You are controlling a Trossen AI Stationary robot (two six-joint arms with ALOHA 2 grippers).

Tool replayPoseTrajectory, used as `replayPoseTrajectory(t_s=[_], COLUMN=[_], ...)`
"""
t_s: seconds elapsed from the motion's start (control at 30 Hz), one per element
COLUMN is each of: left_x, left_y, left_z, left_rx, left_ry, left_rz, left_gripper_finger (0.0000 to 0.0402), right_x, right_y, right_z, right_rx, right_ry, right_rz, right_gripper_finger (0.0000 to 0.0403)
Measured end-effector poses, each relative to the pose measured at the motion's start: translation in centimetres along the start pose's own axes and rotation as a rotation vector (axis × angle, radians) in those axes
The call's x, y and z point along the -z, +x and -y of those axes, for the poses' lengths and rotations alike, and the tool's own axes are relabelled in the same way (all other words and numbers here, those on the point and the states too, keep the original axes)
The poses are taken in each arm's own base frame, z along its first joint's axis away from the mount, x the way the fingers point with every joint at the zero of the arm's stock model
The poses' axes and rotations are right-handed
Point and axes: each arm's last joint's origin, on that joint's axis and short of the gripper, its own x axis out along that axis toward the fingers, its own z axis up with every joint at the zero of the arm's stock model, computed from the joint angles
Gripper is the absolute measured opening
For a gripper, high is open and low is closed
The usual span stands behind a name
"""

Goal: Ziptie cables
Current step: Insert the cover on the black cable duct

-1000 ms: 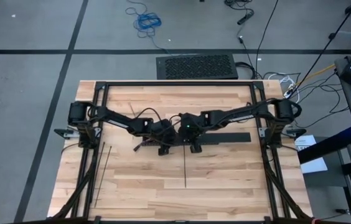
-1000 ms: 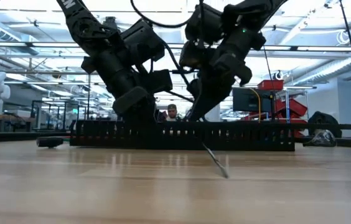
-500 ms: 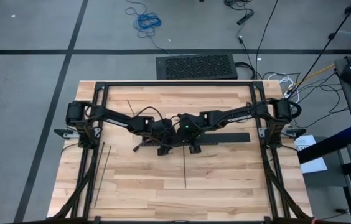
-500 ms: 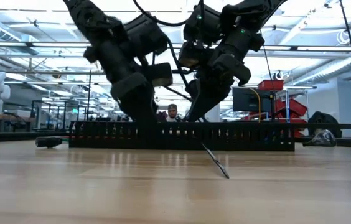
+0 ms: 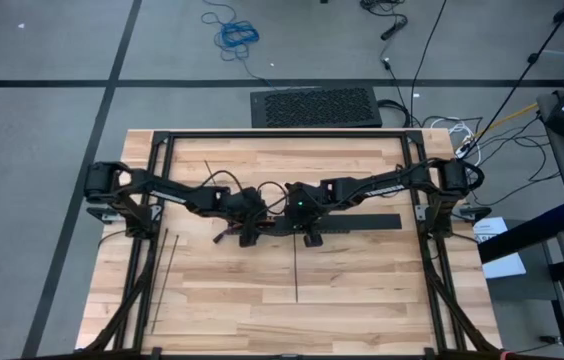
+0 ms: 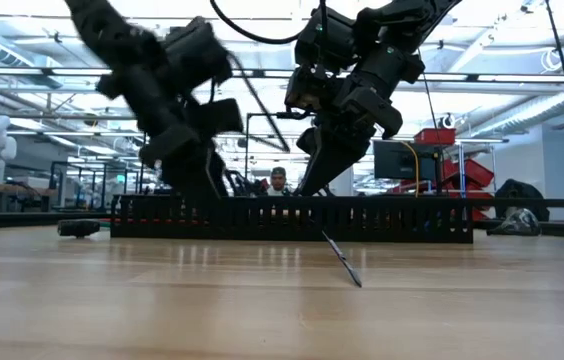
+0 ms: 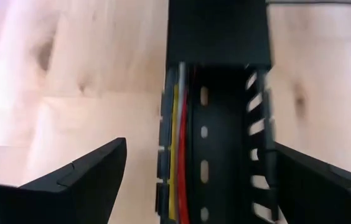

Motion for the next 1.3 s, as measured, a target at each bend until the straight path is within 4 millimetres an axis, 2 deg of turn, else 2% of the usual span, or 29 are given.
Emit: replayPoseTrajectory(t_s=[0.13, 0.27, 0.4, 0.6, 0.9, 1.0, 1.2, 1.3], left_x=[1.2, 2.3, 3.2, 3.9, 3.9, 3.9, 3.9, 4.0], left_y=[0.7, 0.8, 1.1, 1.5, 3.2, 3.5, 3.7, 3.7], left_z=[0.1, 0.1, 0.2, 0.5, 0.4, 0.3, 0.3, 0.3], left_rx=[0.002, 0.007, 0.016, 0.040, 0.053, 0.050, 0.058, 0.060], left_ry=[-0.001, -0.011, 0.002, 0.001, -0.020, -0.028, -0.030, -0.030], left_rz=[0.158, 0.244, 0.231, 0.309, 0.364, 0.381, 0.379, 0.372], left_gripper_finger=[0.0356, 0.0356, 0.0356, 0.0356, 0.0350, 0.0319, 0.0220, 0.0188], right_x=[-0.1, -0.1, 0.0, 0.1, 0.1, 0.1, 0.1, 0.1], right_y=[0.0, 0.0, 0.0, -0.1, -0.1, -0.1, -0.1, -0.1], right_z=[0.0, 0.2, 0.5, 0.8, 0.8, 0.8, 0.9, 1.0], right_rx=[-0.016, -0.032, -0.041, -0.038, -0.059, -0.059, -0.058, -0.057], right_ry=[0.002, 0.011, 0.022, 0.032, 0.044, 0.052, 0.057, 0.060], right_rz=[0.015, 0.027, 0.030, 0.031, 0.037, 0.036, 0.036, 0.038], right_gripper_finger=[0.0000, 0.0000, 0.0000, 0.0000, 0.0000, 0.0000, 0.0000, 0.0000])
